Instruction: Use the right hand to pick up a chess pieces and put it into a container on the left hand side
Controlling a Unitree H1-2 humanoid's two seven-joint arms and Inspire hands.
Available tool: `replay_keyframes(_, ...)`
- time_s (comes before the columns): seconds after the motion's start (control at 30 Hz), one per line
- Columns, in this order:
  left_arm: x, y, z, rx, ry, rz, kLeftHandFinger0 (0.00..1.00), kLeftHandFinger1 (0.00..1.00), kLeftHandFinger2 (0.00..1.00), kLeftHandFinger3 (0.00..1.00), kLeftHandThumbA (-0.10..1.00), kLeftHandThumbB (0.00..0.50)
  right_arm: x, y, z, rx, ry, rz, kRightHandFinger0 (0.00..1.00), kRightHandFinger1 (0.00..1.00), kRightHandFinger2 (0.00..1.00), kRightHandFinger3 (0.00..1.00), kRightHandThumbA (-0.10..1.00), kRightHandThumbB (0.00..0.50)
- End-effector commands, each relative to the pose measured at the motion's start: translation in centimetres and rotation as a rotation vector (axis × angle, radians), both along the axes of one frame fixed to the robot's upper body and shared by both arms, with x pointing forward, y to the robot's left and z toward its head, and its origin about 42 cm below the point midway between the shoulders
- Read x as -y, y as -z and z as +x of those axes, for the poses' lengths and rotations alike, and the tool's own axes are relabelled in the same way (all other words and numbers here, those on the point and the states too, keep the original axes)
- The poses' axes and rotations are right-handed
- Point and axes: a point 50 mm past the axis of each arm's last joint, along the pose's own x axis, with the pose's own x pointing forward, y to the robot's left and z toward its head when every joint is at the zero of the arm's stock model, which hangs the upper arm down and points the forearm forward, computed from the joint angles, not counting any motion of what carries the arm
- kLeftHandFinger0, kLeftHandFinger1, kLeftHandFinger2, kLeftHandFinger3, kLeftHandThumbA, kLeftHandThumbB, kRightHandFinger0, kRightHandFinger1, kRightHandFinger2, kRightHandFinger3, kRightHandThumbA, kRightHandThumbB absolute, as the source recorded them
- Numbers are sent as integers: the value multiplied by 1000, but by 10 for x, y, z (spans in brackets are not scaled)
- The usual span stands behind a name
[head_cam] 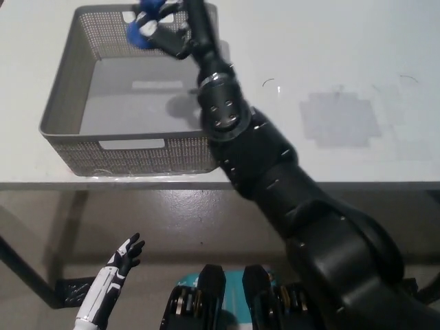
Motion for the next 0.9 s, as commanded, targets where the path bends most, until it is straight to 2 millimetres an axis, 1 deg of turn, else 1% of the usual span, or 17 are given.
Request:
replay_keyframes(0.0,0,-9,6,44,36,11,1000,1000,1000,1000,1000,339,-26,-34,-5,57,-91,-29,0,213,619,496,-100,117)
replay_keyframes(0.03,0,-9,5,47,38,17,1000,1000,1000,1000,1000,334,-30,-29,-6,18,-88,-45,0,200,591,476,-100,126)
replay_keyframes(0.07,-1,-8,5,45,39,15,1000,1000,1000,1000,1000,335,-32,-26,-7,4,-86,-59,0,168,542,386,-100,130)
replay_keyframes(0.1,-1,-8,5,41,39,10,1000,1000,1000,1000,1000,333,-33,-22,-8,-5,-87,-68,0,148,545,361,-100,130)
replay_keyframes(0.17,-1,-8,3,34,37,5,1000,1000,1000,1000,1000,351,-36,-13,-10,-22,-93,-89,0,153,629,486,-100,125)
replay_keyframes(0.2,-1,-9,3,34,38,7,1000,1000,1000,1000,1000,354,-36,-10,-11,-26,-90,-102,0,203,684,646,-100,107)
replay_keyframes(0.23,-1,-9,4,37,38,10,1000,1000,1000,1000,1000,355,-35,-8,-11,-35,-90,-111,0,226,679,692,-100,105)
replay_keyframes(0.33,-1,-10,6,41,43,20,1000,1000,1000,1000,1000,353,-30,1,-9,-50,-86,-137,0,314,745,772,-100,120)
replay_keyframes(0.47,-1,-12,7,50,44,24,1000,1000,1000,1000,1000,343,-20,10,-5,-63,-81,-186,0,342,762,798,-100,109)
replay_keyframes(0.57,-2,-13,9,45,50,18,1000,1000,1000,1000,1000,346,-12,16,-1,-94,-80,-230,24,410,807,843,-100,130)
replay_keyframes(0.63,-2,-13,10,48,50,22,1000,1000,1000,1000,1000,344,-7,18,2,-111,-73,-254,120,507,886,929,-54,159)
replay_keyframes(0.67,-2,-14,10,46,51,28,1000,1000,1000,1000,1000,340,-4,20,3,-123,-72,-274,270,661,1000,983,77,176)
replay_keyframes(0.7,-2,-14,10,46,51,30,1000,1000,1000,1000,1000,350,-3,22,4,-138,-82,-279,536,850,1000,1000,231,213)
replay_keyframes(0.73,-2,-14,10,47,52,30,1000,1000,1000,1000,1000,350,-1,22,5,-154,-96,-278,621,834,996,1000,299,226)
replay_keyframes(0.77,-2,-13,10,44,53,31,1000,1000,1000,1000,1000,357,2,23,7,-165,-122,-296,885,1000,1000,1000,408,242)
replay_keyframes(0.8,-3,-13,11,46,56,30,1000,1000,1000,1000,1000,356,4,24,8,-180,-136,-315,1000,1000,1000,1000,505,287)
replay_keyframes(0.87,-2,-13,10,43,52,29,1000,1000,1000,1000,1000,365,10,25,11,-202,-149,-360,1000,1000,1000,1000,740,391)
